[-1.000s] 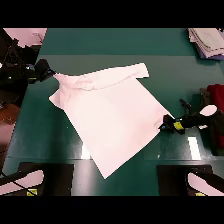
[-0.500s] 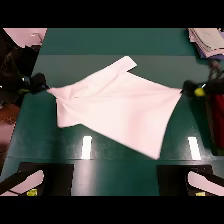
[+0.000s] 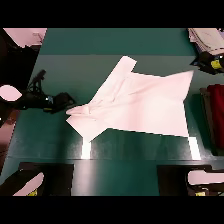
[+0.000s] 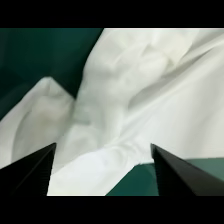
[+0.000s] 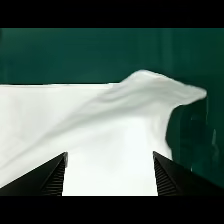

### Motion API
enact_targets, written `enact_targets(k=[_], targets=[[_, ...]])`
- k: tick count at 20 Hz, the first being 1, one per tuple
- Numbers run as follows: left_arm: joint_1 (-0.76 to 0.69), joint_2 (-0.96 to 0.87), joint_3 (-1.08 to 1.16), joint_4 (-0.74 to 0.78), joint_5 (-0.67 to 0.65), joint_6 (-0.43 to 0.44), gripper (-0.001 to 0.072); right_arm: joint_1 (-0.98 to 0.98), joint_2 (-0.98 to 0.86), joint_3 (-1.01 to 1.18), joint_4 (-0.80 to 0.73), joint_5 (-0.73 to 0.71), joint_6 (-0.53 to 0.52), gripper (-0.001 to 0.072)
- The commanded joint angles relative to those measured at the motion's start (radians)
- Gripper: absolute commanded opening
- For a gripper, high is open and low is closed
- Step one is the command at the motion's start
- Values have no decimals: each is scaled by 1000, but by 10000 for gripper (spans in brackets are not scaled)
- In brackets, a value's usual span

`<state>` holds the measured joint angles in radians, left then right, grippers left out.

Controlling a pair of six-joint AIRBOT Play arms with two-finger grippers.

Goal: Fold the shirts.

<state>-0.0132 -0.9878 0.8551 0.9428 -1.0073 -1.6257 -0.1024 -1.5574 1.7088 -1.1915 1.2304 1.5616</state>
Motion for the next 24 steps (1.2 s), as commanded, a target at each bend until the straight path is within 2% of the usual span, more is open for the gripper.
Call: enact_targets(k=[1,3,5,7,9,11,13,16,20,21,22,23,24], targets=[[62,8,83,-57,67,79,711,-3,-22,80,3,49,0,575],[130,8,144,-56,-4,233,711,-27,15,78,3,83,-1,575],[159,6,150,-52,-102,480,711,-44,44,77,3,154,-24,575],[128,3,101,-68,-178,670,712,-44,61,76,3,223,-30,575],[50,3,13,-4,-179,780,711,-38,76,76,5,262,-34,575],[-24,3,-66,159,-130,787,712,-20,92,76,4,271,-34,575],[-47,3,-101,248,-68,752,712,-3,116,70,3,270,-34,575],[-48,2,-103,253,-6,724,711,20,188,-28,-16,253,-37,575],[-47,-20,-137,200,-16,770,709,-2,321,-259,-13,168,-37,575],[-47,-20,-137,201,9,768,682,-14,359,-316,-13,148,-36,575],[-48,-20,-137,195,26,761,477,-25,391,-366,-13,138,-36,575],[-48,-20,-137,180,21,763,376,-36,424,-415,-13,138,-36,575],[-48,-20,-138,175,22,769,377,-53,452,-459,-13,140,-36,575]])
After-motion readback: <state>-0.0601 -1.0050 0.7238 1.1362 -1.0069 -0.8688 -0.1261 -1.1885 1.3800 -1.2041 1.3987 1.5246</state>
